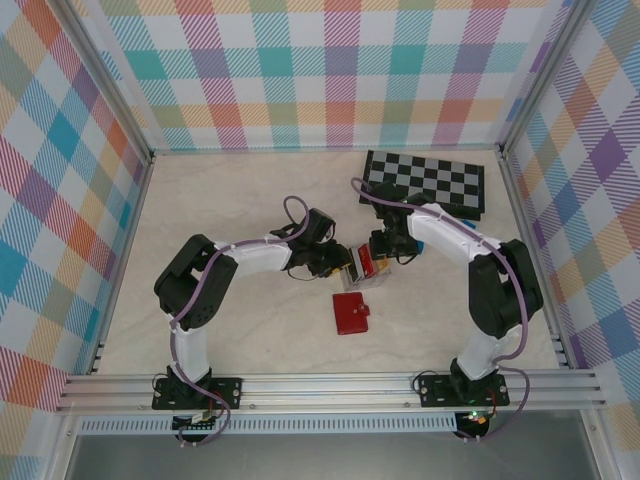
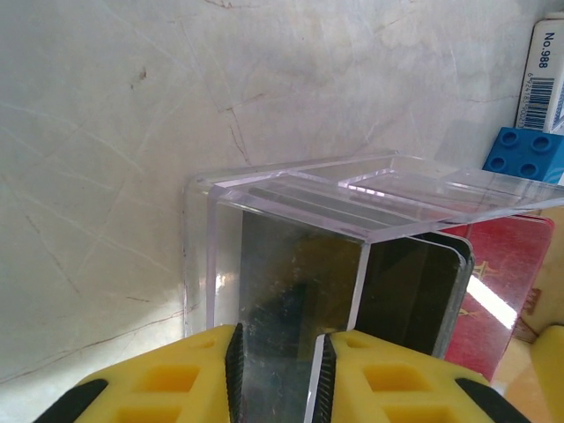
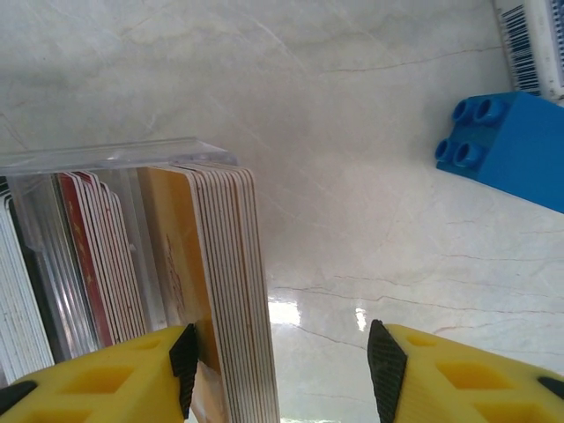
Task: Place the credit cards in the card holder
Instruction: Pick up the credit card from the storage box.
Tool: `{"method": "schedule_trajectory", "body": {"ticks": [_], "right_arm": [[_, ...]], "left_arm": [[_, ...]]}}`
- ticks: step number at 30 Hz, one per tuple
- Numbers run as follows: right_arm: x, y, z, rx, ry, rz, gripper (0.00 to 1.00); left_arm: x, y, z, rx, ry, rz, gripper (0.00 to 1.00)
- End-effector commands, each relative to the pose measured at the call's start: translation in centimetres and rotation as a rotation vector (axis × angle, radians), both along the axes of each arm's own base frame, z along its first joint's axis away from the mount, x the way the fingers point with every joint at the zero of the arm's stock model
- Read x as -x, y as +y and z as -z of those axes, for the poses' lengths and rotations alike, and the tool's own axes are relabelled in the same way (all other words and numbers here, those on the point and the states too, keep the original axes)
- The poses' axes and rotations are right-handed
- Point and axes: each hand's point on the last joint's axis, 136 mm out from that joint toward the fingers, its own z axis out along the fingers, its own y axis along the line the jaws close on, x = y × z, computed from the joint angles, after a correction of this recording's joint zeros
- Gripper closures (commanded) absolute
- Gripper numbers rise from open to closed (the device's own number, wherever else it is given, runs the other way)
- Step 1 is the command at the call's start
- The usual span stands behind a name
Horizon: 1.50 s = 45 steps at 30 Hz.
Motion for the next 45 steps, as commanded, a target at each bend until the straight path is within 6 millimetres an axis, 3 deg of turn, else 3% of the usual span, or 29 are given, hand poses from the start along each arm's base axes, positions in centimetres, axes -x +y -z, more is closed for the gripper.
{"method": "schedule_trajectory", "body": {"ticks": [1,8,14,22,30,40,45], "right_arm": [[0.1,-1.0,-1.6,0.03,-0.024,0.006,0.46],[0.4,-0.2,-1.7,-0.014,-0.015,-0.008,0.51],[0.4,0.1,-1.8,-0.033,-0.013,-0.013,0.69],[0.3,-0.1,-2.3,-0.023,-0.031,-0.01,0.78],[0.3,-0.4,-2.8,-0.009,-0.039,-0.011,0.85],[0.9,1.2,-5.5,-0.138,-0.063,-0.02,0.94],[1.2,1.8,-5.9,-0.182,-0.058,-0.017,0.94]], "left_arm": [[1.3,0.9,1.5,-0.064,0.048,-0.005,0.72],[1.4,0.8,1.5,-0.062,0.051,-0.002,0.72],[1.5,0.7,1.7,-0.059,0.057,0.002,0.72],[1.4,0.6,1.6,-0.055,0.056,0.004,0.72],[1.4,0.6,1.5,-0.053,0.053,0.005,0.72],[0.9,0.3,0.5,-0.044,0.027,0.006,0.71],[0.6,0.0,-0.3,-0.033,0.012,0.012,0.7]]}}
